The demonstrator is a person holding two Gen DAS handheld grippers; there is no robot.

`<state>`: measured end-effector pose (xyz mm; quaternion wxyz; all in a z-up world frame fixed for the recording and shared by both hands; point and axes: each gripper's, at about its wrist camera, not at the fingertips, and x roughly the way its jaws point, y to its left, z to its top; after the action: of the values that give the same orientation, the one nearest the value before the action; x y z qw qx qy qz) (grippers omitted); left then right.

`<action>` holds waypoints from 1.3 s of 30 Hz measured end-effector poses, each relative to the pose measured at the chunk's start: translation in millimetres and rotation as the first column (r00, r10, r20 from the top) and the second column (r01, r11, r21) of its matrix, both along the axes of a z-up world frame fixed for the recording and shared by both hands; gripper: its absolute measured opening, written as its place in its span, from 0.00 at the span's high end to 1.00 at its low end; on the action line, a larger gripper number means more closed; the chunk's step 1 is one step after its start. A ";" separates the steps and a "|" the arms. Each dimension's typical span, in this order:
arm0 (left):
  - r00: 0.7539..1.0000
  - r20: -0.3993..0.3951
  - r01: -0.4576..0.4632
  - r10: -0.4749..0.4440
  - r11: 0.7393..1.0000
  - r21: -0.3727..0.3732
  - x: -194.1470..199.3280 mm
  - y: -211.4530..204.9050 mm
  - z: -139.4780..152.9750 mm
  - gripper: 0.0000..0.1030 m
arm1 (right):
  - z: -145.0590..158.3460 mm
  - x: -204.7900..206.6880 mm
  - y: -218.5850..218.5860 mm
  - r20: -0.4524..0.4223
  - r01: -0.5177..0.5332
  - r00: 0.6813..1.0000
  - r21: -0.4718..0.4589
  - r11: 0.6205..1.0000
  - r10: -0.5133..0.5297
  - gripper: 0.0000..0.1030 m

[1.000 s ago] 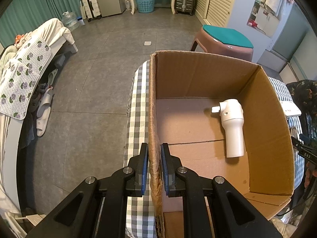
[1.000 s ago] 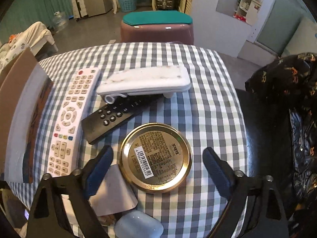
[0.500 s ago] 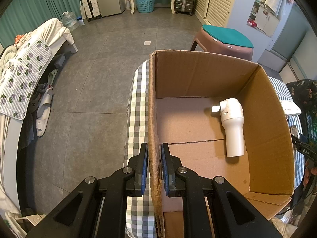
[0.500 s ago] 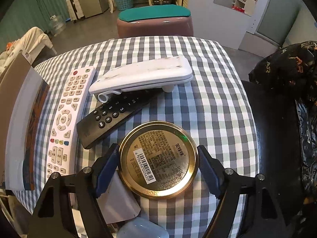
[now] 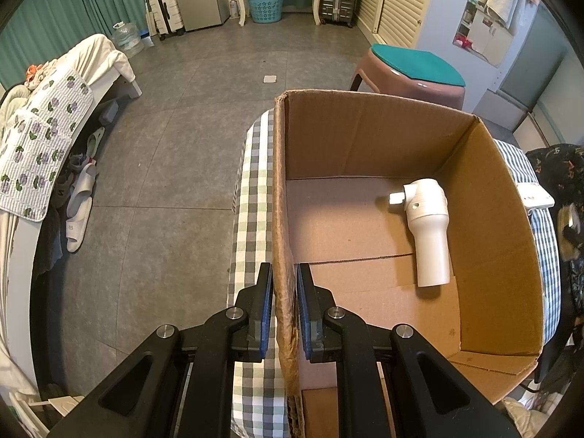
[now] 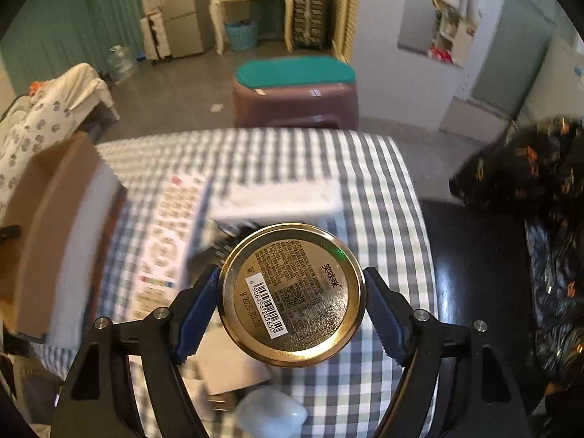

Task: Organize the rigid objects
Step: 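Lower the gold tin into the box beside the bottle and open the right gripper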

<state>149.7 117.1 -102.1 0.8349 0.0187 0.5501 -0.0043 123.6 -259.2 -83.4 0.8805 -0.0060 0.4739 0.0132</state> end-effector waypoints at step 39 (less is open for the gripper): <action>0.999 0.006 0.039 -0.039 0.999 -0.002 1.2 -6.9 1.0 0.88 | -25.8 -17.4 265.8 -0.058 -0.600 0.799 -0.015 0.800 0.599 0.25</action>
<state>150.9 110.2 -101.1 0.8363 0.0282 0.5471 -0.0211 106.2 6.7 -109.2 0.8187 -0.1695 0.4698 0.2832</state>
